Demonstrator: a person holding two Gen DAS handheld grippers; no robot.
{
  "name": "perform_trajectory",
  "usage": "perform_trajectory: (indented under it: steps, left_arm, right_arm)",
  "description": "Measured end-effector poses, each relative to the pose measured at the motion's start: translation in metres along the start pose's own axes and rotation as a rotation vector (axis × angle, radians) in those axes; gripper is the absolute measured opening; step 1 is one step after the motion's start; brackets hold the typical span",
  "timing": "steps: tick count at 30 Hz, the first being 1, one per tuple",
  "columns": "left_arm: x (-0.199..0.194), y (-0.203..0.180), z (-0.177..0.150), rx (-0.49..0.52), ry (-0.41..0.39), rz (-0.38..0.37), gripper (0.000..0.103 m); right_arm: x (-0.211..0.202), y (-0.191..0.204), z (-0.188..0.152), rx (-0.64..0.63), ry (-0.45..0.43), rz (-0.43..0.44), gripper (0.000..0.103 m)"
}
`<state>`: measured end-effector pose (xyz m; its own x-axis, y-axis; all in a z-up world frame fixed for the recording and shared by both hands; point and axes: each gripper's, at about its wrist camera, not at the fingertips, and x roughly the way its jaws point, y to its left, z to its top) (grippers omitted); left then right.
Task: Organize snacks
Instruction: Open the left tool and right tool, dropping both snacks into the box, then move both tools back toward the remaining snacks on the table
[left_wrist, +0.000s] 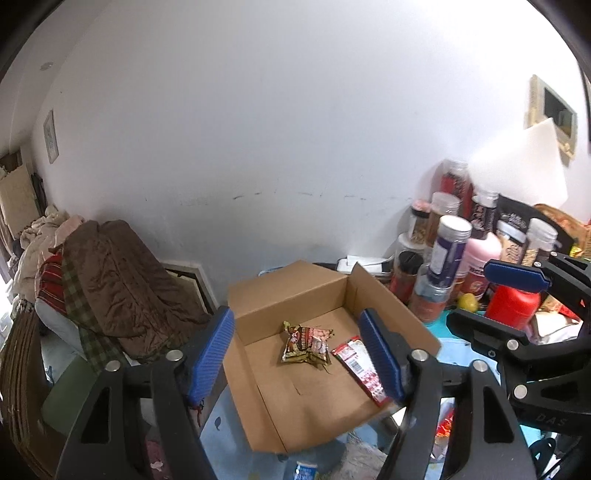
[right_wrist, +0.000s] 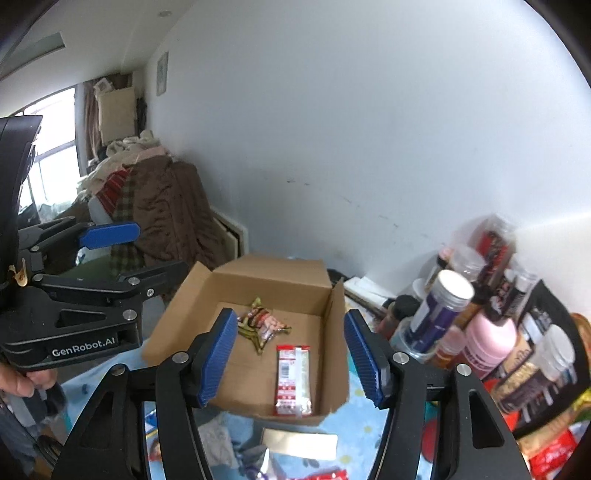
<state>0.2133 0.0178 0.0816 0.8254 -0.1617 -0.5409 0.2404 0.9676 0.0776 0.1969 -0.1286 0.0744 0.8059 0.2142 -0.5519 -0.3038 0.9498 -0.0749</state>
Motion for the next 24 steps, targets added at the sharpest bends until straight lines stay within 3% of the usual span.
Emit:
perform_trajectory:
  steps: [9,16,24]
  left_arm:
    - [-0.056,-0.009,-0.018,0.003,-0.049,-0.031,0.080]
    - [-0.094,-0.017,-0.045,0.024,-0.084,-0.054,0.092]
    - [-0.117,-0.028,-0.083,0.062,-0.064,-0.102,0.093]
  right_arm:
    - [-0.057,0.014,-0.022,0.005,-0.051,-0.025,0.077]
    - [-0.089,0.028,-0.048,0.009,-0.065,-0.032,0.082]
    - [-0.109,0.050,-0.089,0.012,-0.027,-0.019,0.082]
